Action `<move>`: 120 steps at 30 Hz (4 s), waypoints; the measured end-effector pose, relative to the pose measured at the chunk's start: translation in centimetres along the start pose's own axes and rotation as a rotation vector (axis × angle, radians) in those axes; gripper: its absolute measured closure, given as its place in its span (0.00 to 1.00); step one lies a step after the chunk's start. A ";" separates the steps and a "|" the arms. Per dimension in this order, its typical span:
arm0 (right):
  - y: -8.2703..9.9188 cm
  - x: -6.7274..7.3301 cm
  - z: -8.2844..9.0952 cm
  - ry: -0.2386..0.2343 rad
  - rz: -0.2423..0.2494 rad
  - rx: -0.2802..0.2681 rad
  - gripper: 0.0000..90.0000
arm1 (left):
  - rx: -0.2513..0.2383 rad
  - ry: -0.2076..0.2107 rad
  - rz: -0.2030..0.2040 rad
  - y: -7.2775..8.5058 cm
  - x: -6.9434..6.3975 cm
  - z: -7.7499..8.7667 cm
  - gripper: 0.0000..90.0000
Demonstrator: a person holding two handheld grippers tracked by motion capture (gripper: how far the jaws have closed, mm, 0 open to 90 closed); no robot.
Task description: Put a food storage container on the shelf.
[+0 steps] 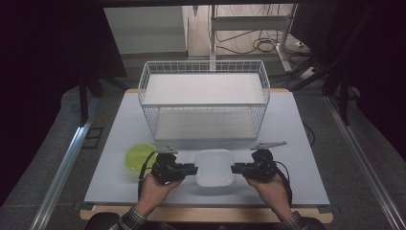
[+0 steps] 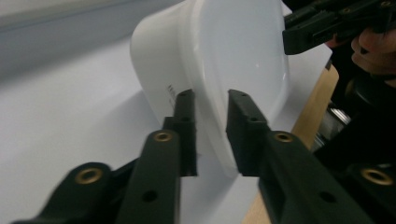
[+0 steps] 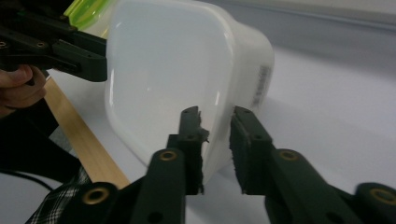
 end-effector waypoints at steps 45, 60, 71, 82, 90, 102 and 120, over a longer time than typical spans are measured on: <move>-7.9 2.3 1.8 0.032 0.182 -0.236 0.87 | -0.158 -0.136 -0.116 -8.2 0.1 3.8 0.88; -12.5 3.7 3.0 0.024 0.216 -0.291 0.87 | -0.212 -0.161 -0.166 -12.7 -0.3 6.4 0.88; -16.5 4.5 3.7 0.021 0.238 -0.326 0.87 | -0.247 -0.185 -0.180 -16.2 -0.1 8.0 0.88; -19.4 4.0 3.8 0.001 0.217 -0.352 0.87 | -0.258 -0.214 -0.198 -19.4 0.2 8.6 0.88; -21.5 3.2 3.4 0.022 0.212 -0.360 0.87 | -0.265 -0.195 -0.170 -21.1 1.7 7.9 0.88; -22.6 1.6 2.2 0.042 0.185 -0.345 0.86 | -0.262 -0.201 -0.143 -21.8 3.2 6.6 0.87; -23.3 1.0 1.4 0.058 0.200 -0.348 0.77 | -0.309 -0.200 -0.169 -22.5 3.4 5.6 0.70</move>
Point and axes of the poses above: each handheld gripper's, and its own axes: z roughly backward along the jaws, y roughly out of its underside, x roughly to its left, the point moved 7 cm from there along -z, roughly forward along the jaws, and after that the axes turned 6 degrees about -x, right-handed, at the moved point
